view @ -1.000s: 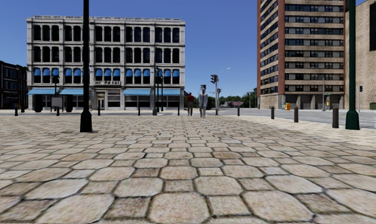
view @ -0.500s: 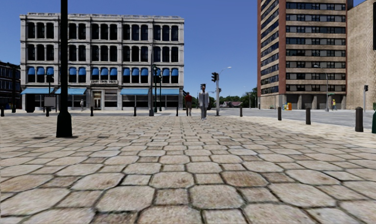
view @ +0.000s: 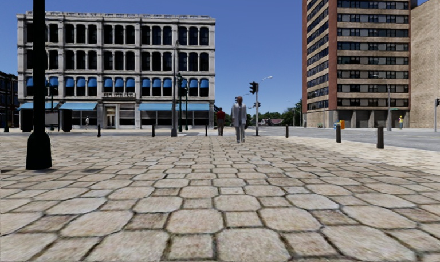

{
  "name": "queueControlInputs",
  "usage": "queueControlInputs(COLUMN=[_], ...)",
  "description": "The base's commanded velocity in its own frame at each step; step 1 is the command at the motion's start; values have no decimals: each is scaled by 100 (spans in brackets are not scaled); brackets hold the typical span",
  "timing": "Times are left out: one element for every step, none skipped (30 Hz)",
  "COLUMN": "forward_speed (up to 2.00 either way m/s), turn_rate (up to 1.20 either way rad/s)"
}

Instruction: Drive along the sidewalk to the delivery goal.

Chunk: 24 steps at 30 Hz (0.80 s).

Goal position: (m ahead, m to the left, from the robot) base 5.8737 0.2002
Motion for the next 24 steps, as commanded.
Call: queueControlInputs(forward_speed=[200,200,200,200,200,200,200,200,200,200,200,200,200,200,200,200,200,200,200,200,200,200,200,200], turn_rate=[0,0,0,0,0,0,0,0,0,0,0,0,0,0,0,0,0,5,5,16,19,20,20,20])
